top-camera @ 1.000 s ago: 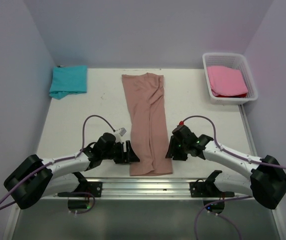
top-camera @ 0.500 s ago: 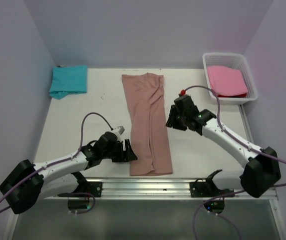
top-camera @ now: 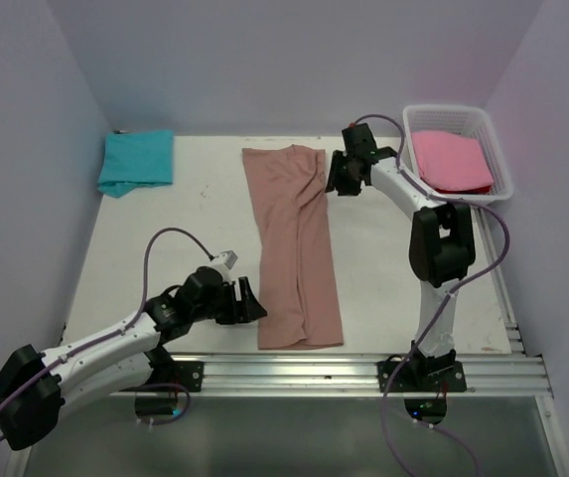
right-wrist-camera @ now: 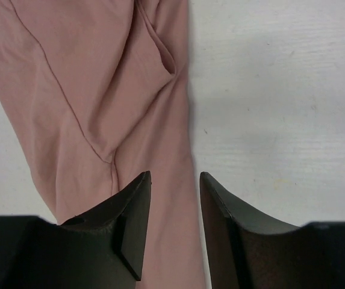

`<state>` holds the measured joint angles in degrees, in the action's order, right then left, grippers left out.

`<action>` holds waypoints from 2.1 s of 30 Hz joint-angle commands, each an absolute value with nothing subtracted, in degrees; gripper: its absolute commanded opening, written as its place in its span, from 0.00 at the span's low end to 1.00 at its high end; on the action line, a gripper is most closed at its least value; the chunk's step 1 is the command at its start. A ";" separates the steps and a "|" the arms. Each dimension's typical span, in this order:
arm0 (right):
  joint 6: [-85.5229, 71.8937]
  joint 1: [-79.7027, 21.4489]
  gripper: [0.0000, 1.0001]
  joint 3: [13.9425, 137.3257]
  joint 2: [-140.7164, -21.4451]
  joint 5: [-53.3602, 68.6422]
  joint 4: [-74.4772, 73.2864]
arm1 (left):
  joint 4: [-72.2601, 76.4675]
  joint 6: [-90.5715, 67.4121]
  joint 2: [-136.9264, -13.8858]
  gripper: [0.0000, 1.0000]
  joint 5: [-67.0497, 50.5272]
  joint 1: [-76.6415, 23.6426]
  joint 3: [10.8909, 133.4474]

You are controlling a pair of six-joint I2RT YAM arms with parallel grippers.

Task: Fold and stack the t-shirts
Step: Rotate the tshirt 90 degrees

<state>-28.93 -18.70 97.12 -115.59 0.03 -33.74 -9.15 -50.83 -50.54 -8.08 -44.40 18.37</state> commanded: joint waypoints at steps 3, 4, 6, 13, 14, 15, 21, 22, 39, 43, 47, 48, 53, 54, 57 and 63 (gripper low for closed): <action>-25.05 -17.76 0.44 104.14 -121.27 9.40 -33.67 | -11.86 -53.00 -46.41 0.72 -5.89 -44.74 16.79; -25.05 -17.49 0.43 104.85 -122.07 10.27 -33.31 | -11.87 -53.09 -46.23 0.72 -5.63 -44.74 16.70; -24.96 -16.79 0.42 107.48 -123.92 11.60 -32.87 | -12.22 -53.17 -45.79 0.72 -5.80 -44.74 16.70; -25.22 -15.82 0.38 116.10 -133.40 18.46 -33.22 | -12.74 -53.70 -44.91 0.72 -5.98 -44.74 16.26; -25.22 -15.65 0.37 117.15 -133.94 18.28 -33.40 | -12.92 -54.05 -44.39 0.72 -5.89 -44.74 16.09; -25.22 -15.73 0.37 117.51 -134.29 18.02 -33.40 | -13.18 -54.05 -44.04 0.72 -5.71 -44.74 16.00; -24.52 -15.03 0.36 121.72 -137.54 16.35 -34.89 | -14.85 -54.40 -42.10 0.72 -5.36 -44.82 15.73; -24.35 -14.86 0.36 123.12 -137.98 16.17 -35.41 | -15.11 -54.40 -41.93 0.72 -5.36 -44.74 15.73; -21.09 -14.68 0.34 121.82 -136.31 10.98 -35.77 | -16.08 -54.93 -41.31 0.72 -5.01 -44.82 15.65; -22.23 -14.41 0.32 120.06 -136.84 13.97 -33.76 | -16.70 -55.28 -40.26 0.72 -4.66 -44.82 15.38; -23.29 -14.06 0.29 118.57 -137.46 16.43 -32.35 | -16.79 -55.46 -39.99 0.72 -4.75 -44.82 14.94; -23.47 -14.06 0.29 117.87 -137.55 16.87 -32.08 | -16.79 -55.46 -39.99 0.72 -4.83 -44.82 14.85; -23.91 -13.98 0.26 115.58 -137.29 18.02 -30.41 | -16.70 -55.46 -39.90 0.72 -4.66 -44.82 14.33; -23.73 -13.97 0.25 115.32 -137.11 17.93 -30.15 | -16.70 -55.55 -39.90 0.72 -4.83 -44.82 14.33; -23.64 -13.80 0.12 113.56 -136.41 17.93 -29.10 | -16.17 -55.55 -40.25 0.72 -4.92 -44.82 14.06; -23.55 -13.62 0.00 110.31 -133.51 18.54 -27.25 | -16.00 -55.46 -40.34 0.72 -5.19 -44.82 13.62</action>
<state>-23.77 -13.82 112.25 -137.69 17.32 -28.47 -16.64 -54.94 -40.49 -5.67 -44.45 14.20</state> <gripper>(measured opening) 0.019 0.715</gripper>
